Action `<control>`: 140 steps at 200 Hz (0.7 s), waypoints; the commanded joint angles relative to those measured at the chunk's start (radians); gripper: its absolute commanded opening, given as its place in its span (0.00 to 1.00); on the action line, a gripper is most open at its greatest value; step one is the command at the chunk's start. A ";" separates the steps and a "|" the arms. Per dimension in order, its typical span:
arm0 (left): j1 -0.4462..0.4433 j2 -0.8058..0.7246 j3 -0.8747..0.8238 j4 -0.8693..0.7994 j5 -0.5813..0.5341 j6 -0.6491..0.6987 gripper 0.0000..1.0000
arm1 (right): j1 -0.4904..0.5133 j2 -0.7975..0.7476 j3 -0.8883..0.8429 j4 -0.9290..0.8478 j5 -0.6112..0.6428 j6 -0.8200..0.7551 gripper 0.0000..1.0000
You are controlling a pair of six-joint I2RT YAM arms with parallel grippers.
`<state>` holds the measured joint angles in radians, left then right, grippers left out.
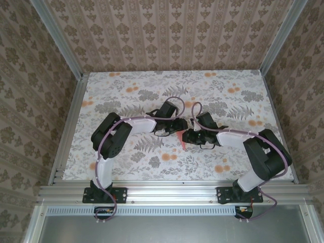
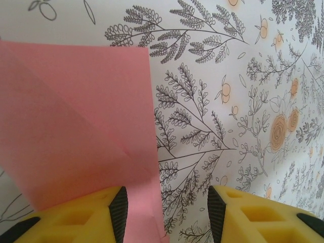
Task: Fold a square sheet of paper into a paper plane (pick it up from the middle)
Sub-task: Fold the wing for the fifth time at the center of the table.
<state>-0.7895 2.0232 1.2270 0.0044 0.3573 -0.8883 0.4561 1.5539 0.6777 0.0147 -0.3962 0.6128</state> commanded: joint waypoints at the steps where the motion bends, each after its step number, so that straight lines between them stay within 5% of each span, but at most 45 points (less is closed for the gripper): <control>1: 0.007 0.027 0.019 -0.047 0.018 0.017 0.48 | -0.003 -0.057 -0.030 0.011 -0.029 0.053 0.21; 41: 0.008 0.033 0.025 -0.048 0.028 0.022 0.48 | -0.002 -0.004 -0.054 0.207 -0.210 0.169 0.07; 140: 0.007 0.032 0.028 -0.049 0.032 0.028 0.48 | -0.050 0.162 -0.092 0.300 -0.242 0.226 0.06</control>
<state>-0.7891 2.0277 1.2350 -0.0074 0.3744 -0.8848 0.4198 1.6844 0.6136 0.2897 -0.6041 0.8200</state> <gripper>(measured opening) 0.481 0.061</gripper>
